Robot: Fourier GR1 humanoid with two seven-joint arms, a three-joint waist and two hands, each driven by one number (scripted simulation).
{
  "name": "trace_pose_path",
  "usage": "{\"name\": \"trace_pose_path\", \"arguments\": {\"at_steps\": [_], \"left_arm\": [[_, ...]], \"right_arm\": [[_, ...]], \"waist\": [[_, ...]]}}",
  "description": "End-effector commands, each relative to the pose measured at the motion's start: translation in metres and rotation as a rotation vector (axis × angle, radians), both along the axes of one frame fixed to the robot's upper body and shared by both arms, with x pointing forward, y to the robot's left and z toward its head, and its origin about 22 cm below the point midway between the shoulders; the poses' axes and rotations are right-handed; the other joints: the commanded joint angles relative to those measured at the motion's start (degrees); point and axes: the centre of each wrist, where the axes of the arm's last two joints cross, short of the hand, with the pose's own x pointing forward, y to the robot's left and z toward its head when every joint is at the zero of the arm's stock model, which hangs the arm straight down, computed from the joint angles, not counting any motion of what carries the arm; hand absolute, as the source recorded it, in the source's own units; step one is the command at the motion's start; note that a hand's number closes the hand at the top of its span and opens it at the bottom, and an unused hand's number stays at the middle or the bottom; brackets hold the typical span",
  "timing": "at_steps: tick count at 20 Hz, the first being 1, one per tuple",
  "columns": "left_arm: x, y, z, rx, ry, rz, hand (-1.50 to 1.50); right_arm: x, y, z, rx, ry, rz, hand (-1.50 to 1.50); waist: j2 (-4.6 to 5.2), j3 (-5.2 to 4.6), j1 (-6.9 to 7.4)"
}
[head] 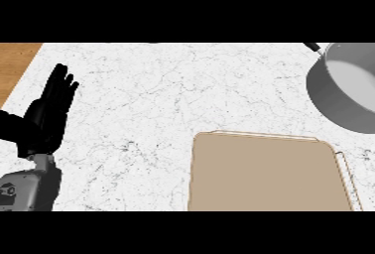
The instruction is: Pick the lemon from the tray and place it in the pot
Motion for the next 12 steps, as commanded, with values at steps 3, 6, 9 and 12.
{"name": "trace_pose_path", "arguments": {"at_steps": [3, 6, 9, 12], "left_arm": [[0.008, -0.009, 0.020, 0.001, -0.011, -0.028, 0.00], [-0.002, -0.011, 0.013, 0.008, -0.019, -0.014, 0.00], [0.009, -0.018, 0.010, 0.005, -0.020, -0.033, 0.00], [-0.001, -0.010, 0.009, -0.001, -0.007, -0.041, 0.00]], "right_arm": [[0.036, 0.003, -0.031, -0.182, -0.053, -0.131, 1.50], [0.053, 0.016, -0.059, -0.200, -0.023, -0.093, 1.50], [0.049, -0.005, -0.071, -0.181, 0.004, -0.121, 1.50], [0.063, 0.001, -0.066, -0.082, 0.137, -0.129, 1.50]], "waist": [[0.38, 0.12, 1.50], [0.13, 0.08, 1.06], [0.67, 0.18, 1.24], [0.67, 0.16, 2.36]]}}
